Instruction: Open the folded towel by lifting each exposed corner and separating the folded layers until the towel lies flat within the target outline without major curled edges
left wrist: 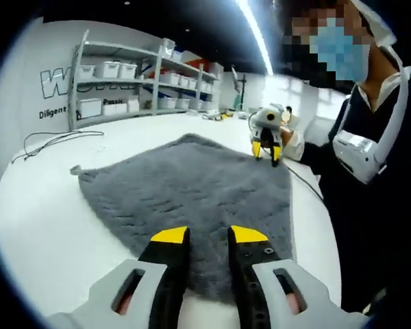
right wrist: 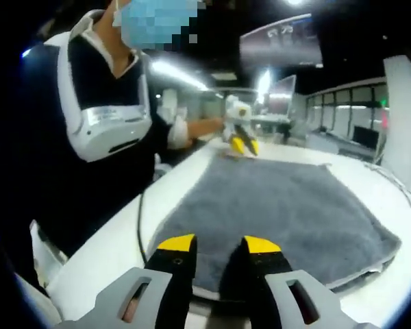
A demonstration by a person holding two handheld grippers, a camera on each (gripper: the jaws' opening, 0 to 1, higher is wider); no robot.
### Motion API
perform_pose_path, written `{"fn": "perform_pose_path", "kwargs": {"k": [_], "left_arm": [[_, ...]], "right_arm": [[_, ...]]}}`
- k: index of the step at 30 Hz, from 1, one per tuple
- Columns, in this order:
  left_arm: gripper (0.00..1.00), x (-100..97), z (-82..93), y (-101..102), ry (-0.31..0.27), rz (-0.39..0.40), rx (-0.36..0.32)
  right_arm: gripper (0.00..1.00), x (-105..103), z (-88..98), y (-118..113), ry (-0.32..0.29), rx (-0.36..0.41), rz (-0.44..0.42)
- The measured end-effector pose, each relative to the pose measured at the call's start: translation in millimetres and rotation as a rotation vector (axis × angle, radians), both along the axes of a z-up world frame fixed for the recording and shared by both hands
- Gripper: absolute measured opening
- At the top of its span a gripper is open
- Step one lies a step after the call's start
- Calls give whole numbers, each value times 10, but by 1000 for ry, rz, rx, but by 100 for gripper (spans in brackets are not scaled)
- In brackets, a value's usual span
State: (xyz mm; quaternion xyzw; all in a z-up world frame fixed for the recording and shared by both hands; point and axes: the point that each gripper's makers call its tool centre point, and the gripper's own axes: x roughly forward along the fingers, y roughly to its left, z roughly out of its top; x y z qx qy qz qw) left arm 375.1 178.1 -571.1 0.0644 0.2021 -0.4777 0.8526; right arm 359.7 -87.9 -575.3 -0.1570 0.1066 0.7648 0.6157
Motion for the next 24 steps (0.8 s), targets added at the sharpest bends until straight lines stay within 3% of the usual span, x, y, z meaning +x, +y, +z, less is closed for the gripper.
{"fn": "perform_pose_path", "kwargs": {"k": [4,8,14,18,24], "left_arm": [[25,132,-58,0,-27,6,44],[27,266,-38,34,-65,22,47],[28,433,-29,83,-133,33,85],[28,531,-40,59,-139,20,88],[28,670,-101,72,-128,16,81]], "right_arm": [[26,173,12,16,-24,17,-69],[27,340,29,-56,-21,27,-118],[28,481,-44,-76,-43,4,-201],[30,666,-34,-121,-11,32,-284],[30,824,-135,-186,8,7,-340]]}}
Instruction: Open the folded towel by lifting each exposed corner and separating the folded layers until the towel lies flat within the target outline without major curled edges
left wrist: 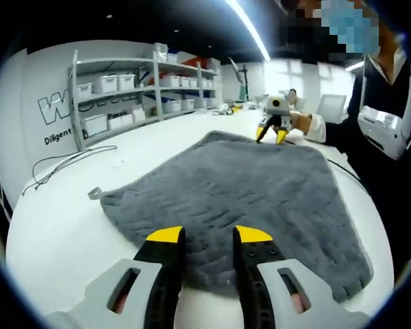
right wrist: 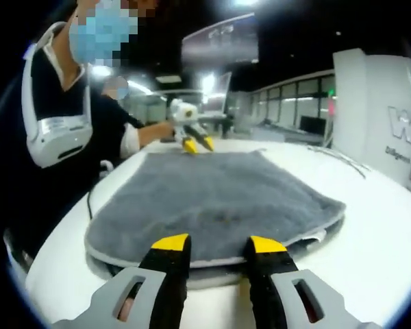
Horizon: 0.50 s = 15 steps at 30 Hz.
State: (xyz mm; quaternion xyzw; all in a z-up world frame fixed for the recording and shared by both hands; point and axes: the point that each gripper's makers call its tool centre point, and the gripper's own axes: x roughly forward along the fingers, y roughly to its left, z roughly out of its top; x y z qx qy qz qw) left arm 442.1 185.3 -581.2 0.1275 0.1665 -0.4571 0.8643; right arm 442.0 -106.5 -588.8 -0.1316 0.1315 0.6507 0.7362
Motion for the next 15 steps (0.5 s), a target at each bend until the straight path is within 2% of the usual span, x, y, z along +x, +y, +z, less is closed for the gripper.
{"fn": "perform_pose_path", "kwargs": {"k": [2,4,7,15], "left_arm": [[27,37,-18,40,-25,0,11],[27,29,-40,37,-9,-13,-5],[27,18,-113,32,-2,-26,15],[25,11,-137,22,-1,-44,13]], "right_arm": [[30,10,-44,-5,19,-11,-5],[30,14,-73,-10,24,-15,2],[30,8,-93,-5,0,-21,13],[30,18,-110,-59,-7,-17,20]]}}
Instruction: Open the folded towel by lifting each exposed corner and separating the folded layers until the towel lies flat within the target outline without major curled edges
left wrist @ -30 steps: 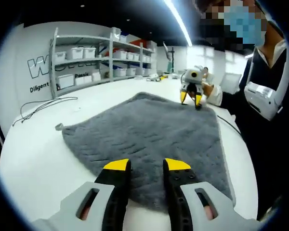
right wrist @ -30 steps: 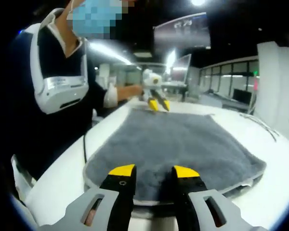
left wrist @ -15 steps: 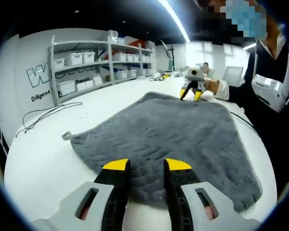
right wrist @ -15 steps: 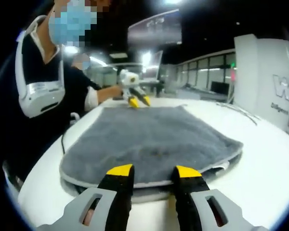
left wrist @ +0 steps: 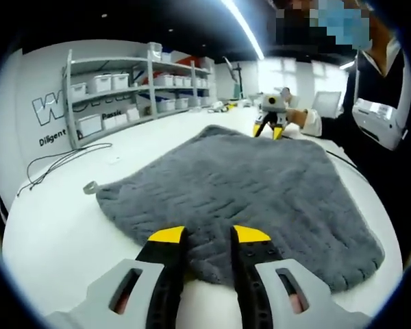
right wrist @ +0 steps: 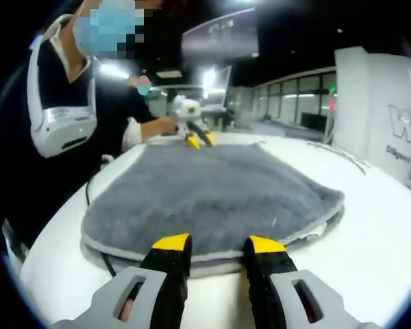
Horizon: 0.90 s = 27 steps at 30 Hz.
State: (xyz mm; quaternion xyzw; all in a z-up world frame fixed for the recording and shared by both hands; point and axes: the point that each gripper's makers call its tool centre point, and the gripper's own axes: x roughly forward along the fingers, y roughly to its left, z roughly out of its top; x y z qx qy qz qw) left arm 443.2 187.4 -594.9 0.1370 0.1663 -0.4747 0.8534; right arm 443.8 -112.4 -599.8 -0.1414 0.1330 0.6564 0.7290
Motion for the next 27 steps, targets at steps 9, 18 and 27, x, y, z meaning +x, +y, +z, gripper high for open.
{"fn": "perform_pose_path", "kwargs": {"k": [9,18,27], "left_arm": [[23,-13,-6,-3,-2,-2,-2],[23,6,-13,20,8,8,-6],[21,21,-20,22,20,36,-11]], "right_arm": [[25,11,-5,-79,1,-6,-11],[24,25,-7,-119,18,-6,-23],[24,-3,4,-169,-13,-67,-16]]}}
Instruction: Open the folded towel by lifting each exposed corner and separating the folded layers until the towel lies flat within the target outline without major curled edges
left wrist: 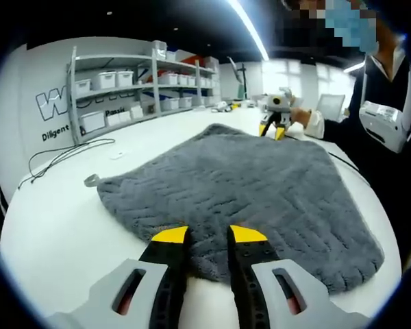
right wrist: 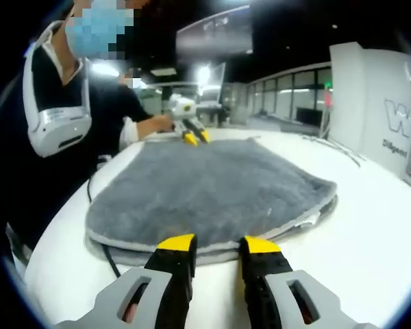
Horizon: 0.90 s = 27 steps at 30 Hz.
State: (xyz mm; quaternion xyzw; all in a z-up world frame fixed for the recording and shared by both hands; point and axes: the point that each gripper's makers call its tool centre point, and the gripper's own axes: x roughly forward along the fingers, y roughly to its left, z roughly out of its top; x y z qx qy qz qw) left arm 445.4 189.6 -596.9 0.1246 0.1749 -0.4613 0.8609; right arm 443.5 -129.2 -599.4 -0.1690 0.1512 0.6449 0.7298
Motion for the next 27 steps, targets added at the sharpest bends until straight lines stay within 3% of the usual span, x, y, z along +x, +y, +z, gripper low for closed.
{"fn": "perform_pose_path", "kwargs": {"k": [5,12,18,27], "left_arm": [[22,-2,23,24,-2,1,-4],[24,92,185,96,-43,33,-22],[26,204,331,75,-64,43,-30],[27,314,457,72,-64,38,-58]], "right_arm": [[25,18,47,4,2,-1,-8],[27,51,276,110,1,112,-20],[30,174,425,161,31,188,-89],[29,320,551,214,1,201,-124]]}}
